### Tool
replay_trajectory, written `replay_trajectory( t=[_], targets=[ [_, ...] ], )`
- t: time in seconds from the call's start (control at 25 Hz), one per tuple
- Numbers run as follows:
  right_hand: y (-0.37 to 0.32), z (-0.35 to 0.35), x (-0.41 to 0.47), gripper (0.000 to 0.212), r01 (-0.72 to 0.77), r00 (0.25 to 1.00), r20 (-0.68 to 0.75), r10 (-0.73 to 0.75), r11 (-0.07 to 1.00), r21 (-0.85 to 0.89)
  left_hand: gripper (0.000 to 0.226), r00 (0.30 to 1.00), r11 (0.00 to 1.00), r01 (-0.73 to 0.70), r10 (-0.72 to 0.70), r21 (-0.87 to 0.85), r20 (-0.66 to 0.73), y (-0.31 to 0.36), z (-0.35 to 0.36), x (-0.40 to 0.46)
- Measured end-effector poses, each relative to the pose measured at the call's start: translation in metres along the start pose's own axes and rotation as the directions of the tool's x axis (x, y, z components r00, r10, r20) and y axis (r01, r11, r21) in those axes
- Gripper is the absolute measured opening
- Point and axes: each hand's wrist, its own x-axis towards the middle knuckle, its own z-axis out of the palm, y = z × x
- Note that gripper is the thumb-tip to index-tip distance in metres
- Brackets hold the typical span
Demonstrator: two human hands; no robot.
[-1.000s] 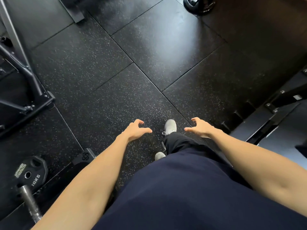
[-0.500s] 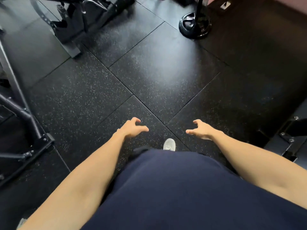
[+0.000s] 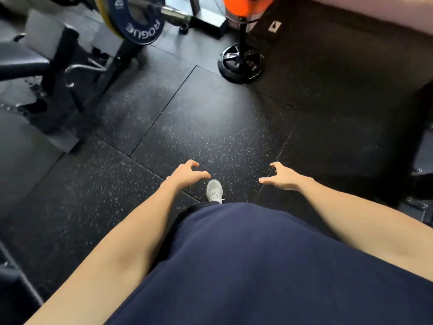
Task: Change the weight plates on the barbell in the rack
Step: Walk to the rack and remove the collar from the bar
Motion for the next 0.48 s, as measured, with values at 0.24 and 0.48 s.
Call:
replay_trajectory(
  t=[0.24, 0.48],
  targets=[
    [-0.076, -0.073, 0.061, 0.102, -0.051, 0.990, -0.117, 0.075, 0.979, 0.195, 0.093, 0.984, 0.971, -0.171, 0.158, 0.169, 0.088, 0.098, -0.116, 0.108],
    [-0.092, -0.147, 0.116, 0.108, -0.094, 0.971, -0.169, 0.167, 0.923, 0.373, 0.091, 0.963, 0.899, -0.258, 0.211, 0.353, 0.165, 0.217, -0.154, 0.211]
  ],
)
